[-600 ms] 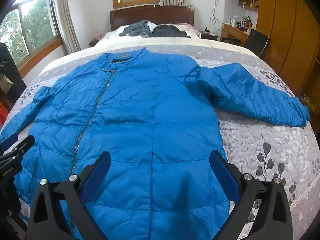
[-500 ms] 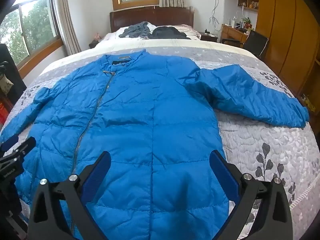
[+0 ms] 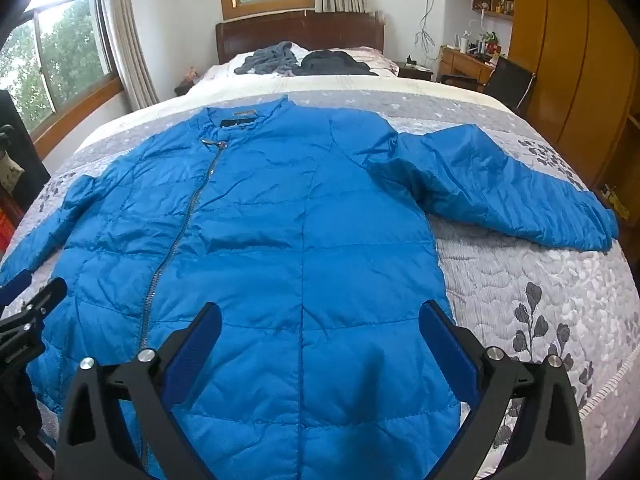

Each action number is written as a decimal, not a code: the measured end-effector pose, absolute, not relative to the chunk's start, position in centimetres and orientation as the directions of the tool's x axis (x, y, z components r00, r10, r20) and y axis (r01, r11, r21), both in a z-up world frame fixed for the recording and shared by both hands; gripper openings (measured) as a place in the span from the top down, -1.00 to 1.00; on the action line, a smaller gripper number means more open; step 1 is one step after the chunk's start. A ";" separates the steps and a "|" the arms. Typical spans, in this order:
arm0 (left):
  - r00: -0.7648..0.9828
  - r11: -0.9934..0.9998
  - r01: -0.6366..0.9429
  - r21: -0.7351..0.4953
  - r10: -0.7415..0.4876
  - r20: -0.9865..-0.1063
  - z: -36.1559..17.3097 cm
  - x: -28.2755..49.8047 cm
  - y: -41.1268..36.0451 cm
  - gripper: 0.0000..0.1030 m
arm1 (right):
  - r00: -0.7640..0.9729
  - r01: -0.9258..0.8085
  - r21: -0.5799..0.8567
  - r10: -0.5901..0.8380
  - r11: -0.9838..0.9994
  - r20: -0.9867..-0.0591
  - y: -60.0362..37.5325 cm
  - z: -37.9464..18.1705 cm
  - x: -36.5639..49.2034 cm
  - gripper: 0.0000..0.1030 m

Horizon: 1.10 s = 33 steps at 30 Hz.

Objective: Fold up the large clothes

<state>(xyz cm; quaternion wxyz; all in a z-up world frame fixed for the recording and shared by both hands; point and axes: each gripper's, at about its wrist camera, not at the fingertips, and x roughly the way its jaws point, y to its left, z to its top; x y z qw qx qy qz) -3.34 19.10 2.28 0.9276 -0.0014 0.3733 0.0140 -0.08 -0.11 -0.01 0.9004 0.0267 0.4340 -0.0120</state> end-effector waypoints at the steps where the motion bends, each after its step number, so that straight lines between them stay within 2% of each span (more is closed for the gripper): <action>1: 0.721 1.000 -0.027 0.009 0.025 -0.692 2.3 -3.3 19.1 -0.94 | 0.623 0.044 0.038 0.003 0.998 -0.783 -0.1 0.0 -0.1 -0.93; 33: 0.729 0.999 -0.032 0.029 0.043 -0.683 2.3 -3.6 19.1 -0.94 | 0.627 0.036 0.027 -0.001 0.999 -0.779 0.3 -0.2 0.0 -0.93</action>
